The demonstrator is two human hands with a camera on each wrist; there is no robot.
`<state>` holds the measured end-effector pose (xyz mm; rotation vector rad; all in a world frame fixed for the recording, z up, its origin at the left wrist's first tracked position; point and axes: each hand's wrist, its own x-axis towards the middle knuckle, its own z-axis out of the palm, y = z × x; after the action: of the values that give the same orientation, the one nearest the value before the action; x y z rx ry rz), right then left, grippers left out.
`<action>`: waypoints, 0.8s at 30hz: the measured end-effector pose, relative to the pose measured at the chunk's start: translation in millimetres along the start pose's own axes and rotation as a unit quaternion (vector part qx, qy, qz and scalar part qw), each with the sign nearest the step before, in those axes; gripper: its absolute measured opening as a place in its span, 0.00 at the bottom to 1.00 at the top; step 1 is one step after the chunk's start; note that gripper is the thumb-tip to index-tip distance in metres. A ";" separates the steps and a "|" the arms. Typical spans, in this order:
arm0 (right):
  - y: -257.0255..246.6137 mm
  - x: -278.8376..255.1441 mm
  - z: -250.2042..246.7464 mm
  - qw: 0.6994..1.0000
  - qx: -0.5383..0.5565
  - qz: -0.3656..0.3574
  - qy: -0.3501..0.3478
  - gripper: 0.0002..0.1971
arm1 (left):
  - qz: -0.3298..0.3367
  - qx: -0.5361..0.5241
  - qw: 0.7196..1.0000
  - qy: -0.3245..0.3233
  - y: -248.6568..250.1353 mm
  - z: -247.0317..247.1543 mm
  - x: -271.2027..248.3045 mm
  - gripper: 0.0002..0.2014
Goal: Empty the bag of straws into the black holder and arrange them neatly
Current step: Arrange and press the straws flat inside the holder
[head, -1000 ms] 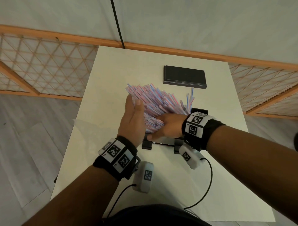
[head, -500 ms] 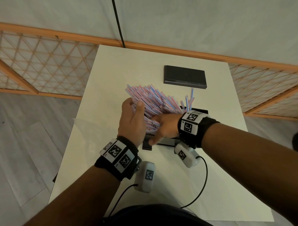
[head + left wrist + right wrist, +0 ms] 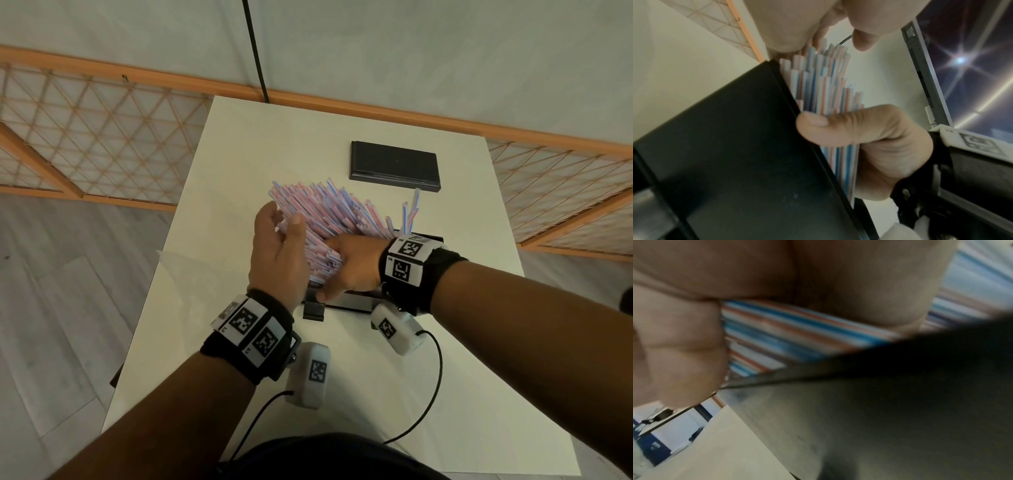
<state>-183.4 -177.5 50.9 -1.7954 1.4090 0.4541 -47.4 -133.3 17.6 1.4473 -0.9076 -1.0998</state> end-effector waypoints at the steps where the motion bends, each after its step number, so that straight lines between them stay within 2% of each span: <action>1: -1.3 0.9 -0.2 1.000 0.005 -0.004 0.013 0.45 | 0.008 0.010 1.000 0.001 3.0 -0.1 -0.2 0.29; 3: -5.9 -1.3 -0.8 0.999 0.008 -0.023 0.042 0.32 | 0.025 0.021 0.999 -0.015 5.6 0.3 0.2 0.34; 4: -6.5 -0.1 0.2 0.998 0.001 -0.034 0.051 0.29 | 0.030 0.035 0.998 -0.030 3.8 1.1 0.8 0.34; 7: -11.5 -1.6 7.0 0.995 -0.046 -0.065 0.061 0.24 | 0.040 0.105 0.990 -0.088 -1.5 3.9 -2.1 0.25; 9: -9.0 -0.7 16.4 0.990 -0.066 -0.084 0.088 0.27 | 0.037 0.124 0.987 -0.099 -1.7 3.5 -4.0 0.29; 11: -3.4 -3.5 22.3 0.986 -0.046 -0.090 0.136 0.36 | 0.007 0.128 0.988 -0.091 0.8 1.3 -4.5 0.32; 12: 0.4 -7.1 21.7 0.984 -0.029 -0.086 0.156 0.36 | -0.012 0.127 0.988 -0.082 0.5 -0.6 -2.3 0.34; 15: 10.4 -25.8 19.4 0.972 -0.008 -0.113 0.205 0.30 | -0.042 0.124 0.988 -0.078 -1.2 -2.4 4.3 0.41; 18: 25.3 -46.9 22.7 0.957 -0.022 -0.138 0.255 0.21 | -0.032 0.184 0.977 -0.107 -11.2 -2.4 5.6 0.36; 19: 32.8 -52.2 25.4 0.957 -0.019 -0.124 0.261 0.19 | -0.027 0.191 0.974 -0.116 -12.1 -2.5 5.1 0.35; 21: 49.1 -59.5 28.6 0.965 -0.008 -0.072 0.253 0.17 | -0.034 0.184 0.973 -0.137 -11.3 -2.5 2.8 0.40; 24: 64.7 -60.1 32.9 0.982 -0.028 0.001 0.187 0.23 | -0.078 0.154 0.970 -0.172 -7.3 -1.4 1.4 0.46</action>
<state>-256.4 -118.1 48.8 -1.9991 1.6625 0.1606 -45.9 -133.1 10.2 1.6307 -1.2697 -1.4027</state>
